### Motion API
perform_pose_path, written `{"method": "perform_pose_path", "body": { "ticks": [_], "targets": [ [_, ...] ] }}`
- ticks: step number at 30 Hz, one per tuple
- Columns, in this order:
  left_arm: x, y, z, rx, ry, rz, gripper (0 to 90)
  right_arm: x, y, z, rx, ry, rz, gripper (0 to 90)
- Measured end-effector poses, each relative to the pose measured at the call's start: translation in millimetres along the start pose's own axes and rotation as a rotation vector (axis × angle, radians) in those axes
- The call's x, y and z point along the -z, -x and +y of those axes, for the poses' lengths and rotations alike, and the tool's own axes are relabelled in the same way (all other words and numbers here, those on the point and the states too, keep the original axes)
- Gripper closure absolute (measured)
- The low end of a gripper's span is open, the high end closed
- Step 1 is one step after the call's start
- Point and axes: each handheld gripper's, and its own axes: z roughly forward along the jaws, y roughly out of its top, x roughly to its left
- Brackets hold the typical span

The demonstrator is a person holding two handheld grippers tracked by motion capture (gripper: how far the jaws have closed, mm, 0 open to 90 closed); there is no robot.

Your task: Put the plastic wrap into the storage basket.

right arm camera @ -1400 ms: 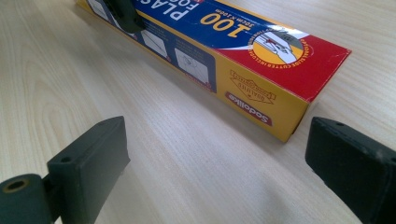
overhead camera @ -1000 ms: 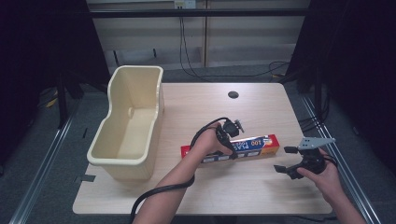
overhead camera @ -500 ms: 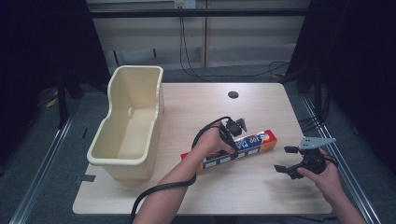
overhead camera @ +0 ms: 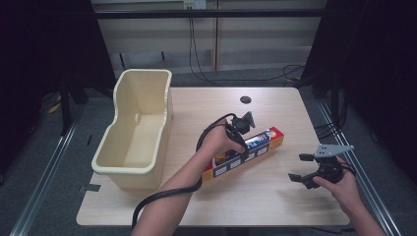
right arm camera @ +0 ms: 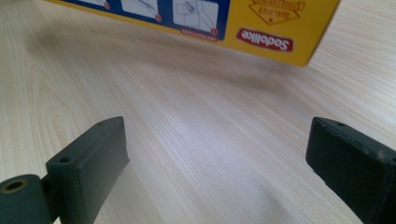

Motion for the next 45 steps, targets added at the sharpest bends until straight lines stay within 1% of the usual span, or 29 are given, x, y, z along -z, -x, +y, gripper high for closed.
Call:
{"method": "perform_pose_path", "body": {
  "ticks": [2, 4, 5, 6, 7, 9, 10, 11, 12, 15, 16, 17, 19, 20, 21, 22, 24, 25, 27, 31, 33, 35, 39, 40, 42, 43, 44, 45],
  "targets": [
    [6.4, -0.2, -1.4, 0.011, -0.004, 0.01, 40.7, 0.3, -0.1, 0.2, -0.001, 0.001, 0.002, 5.1],
    [13.1, -1.6, -2.8, 0.026, -0.008, 0.011, 40.7, 0.4, -0.1, 0.4, 0.0, 0.002, 0.006, 5.0],
    [16.3, -1.7, -3.8, 0.042, -0.008, 0.016, 40.7, 0.4, -0.3, 0.4, -0.001, 0.003, 0.005, 4.9],
    [20.1, -2.8, -4.4, 0.042, -0.014, 0.014, 40.7, 0.4, -0.5, 0.5, -0.003, 0.003, 0.004, 4.8],
    [20.1, -2.8, -4.4, 0.042, -0.014, 0.014, 40.7, 0.4, -0.5, 0.5, -0.003, 0.003, 0.004, 4.8],
    [29.9, -4.3, -6.4, 0.058, -0.011, 0.027, 40.7, -0.4, -0.8, 0.8, 0.002, 0.004, 0.008, 4.8],
    [33.2, -5.4, -7.0, 0.061, -0.01, 0.026, 40.7, -0.2, -1.0, 0.9, 0.002, 0.003, 0.008, 4.7],
    [35.9, -5.7, -8.0, 0.075, -0.001, 0.029, 40.7, 0.1, -1.3, 0.9, 0.001, 0.004, 0.004, 4.5],
    [39.8, -6.3, -8.2, 0.075, -0.013, 0.031, 40.7, 0.0, -1.2, 1.0, 0.002, 0.004, 0.007, 4.2],
    [48.3, -8.4, -10.5, 0.099, -0.005, 0.029, 40.7, -0.6, -1.3, 0.8, 0.001, 0.003, 0.008, 3.8],
    [50.8, -8.4, -11.5, 0.105, -0.002, 0.036, 40.6, -0.8, -1.6, 1.0, -0.001, 0.002, 0.008, 3.7],
    [53.6, -9.3, -12.1, 0.102, -0.002, 0.032, 40.7, -0.9, -2.0, 1.3, -0.001, 0.004, 0.005, 3.6],
    [58.7, -10.2, -13.5, 0.116, 0.002, 0.038, 40.6, -1.0, -2.4, 1.7, -0.001, 0.004, 0.008, 3.4],
    [62.1, -11.4, -14.2, 0.113, 0.0, 0.041, 40.6, -1.1, -2.6, 1.9, -0.001, 0.005, 0.008, 3.0],
    [64.8, -12.3, -15.4, 0.121, 0.009, 0.043, 40.7, -1.4, -2.6, 1.9, 0.001, 0.001, 0.01, 2.8],
    [67.9, -13.6, -16.3, 0.127, 0.011, 0.042, 40.7, -1.7, -2.8, 2.0, 0.005, 0.0, 0.01, 2.7],
    [73.5, -14.9, -18.2, 0.151, 0.013, 0.046, 40.7, -2.1, -3.3, 2.0, 0.005, -0.001, 0.013, 2.3],
    [76.7, -15.7, -18.9, 0.149, 0.008, 0.049, 40.7, -2.2, -3.6, 2.3, 0.007, 0.0, 0.013, 2.3],
    [82.4, -16.9, -20.7, 0.179, 0.011, 0.057, 40.7, -2.3, -3.8, 2.6, 0.009, 0.001, 0.017, 1.9],
    [93.0, -19.3, -24.2, 0.205, 0.021, 0.056, 40.7, -3.0, -4.8, 3.0, 0.006, 0.002, 0.022, 1.9],
    [97.8, -20.2, -25.7, 0.222, 0.024, 0.058, 40.6, -3.5, -4.7, 3.2, 0.014, 0.003, 0.02, 1.9],
    [102.7, -20.4, -26.8, 0.227, 0.023, 0.073, 40.7, -3.7, -5.1, 3.5, 0.012, 0.004, 0.022, 1.9],
    [112.0, -21.7, -28.4, 0.253, 0.023, 0.072, 40.7, -3.3, -5.5, 4.1, 0.013, 0.004, 0.023, 1.9],
    [114.2, -21.6, -28.9, 0.26, 0.025, 0.083, 40.7, -3.0, -5.4, 4.2, 0.012, 0.006, 0.021, 1.9],
    [119.4, -22.1, -29.4, 0.266, 0.025, 0.089, 40.7, -3.0, -5.2, 4.3, 0.012, 0.007, 0.023, 1.9],
    [120.6, -21.5, -29.6, 0.279, 0.032, 0.088, 40.7, -3.0, -5.5, 4.5, 0.011, 0.007, 0.018, 1.9],
    [123.1, -22.6, -29.9, 0.269, 0.031, 0.089, 40.7, -3.0, -5.6, 4.5, 0.011, 0.007, 0.019, 1.9],
    [125.4, -22.5, -30.1, 0.273, 0.03, 0.087, 40.7, -3.0, -5.5, 4.6, 0.009, 0.009, 0.019, 2.0]
  ]
}}
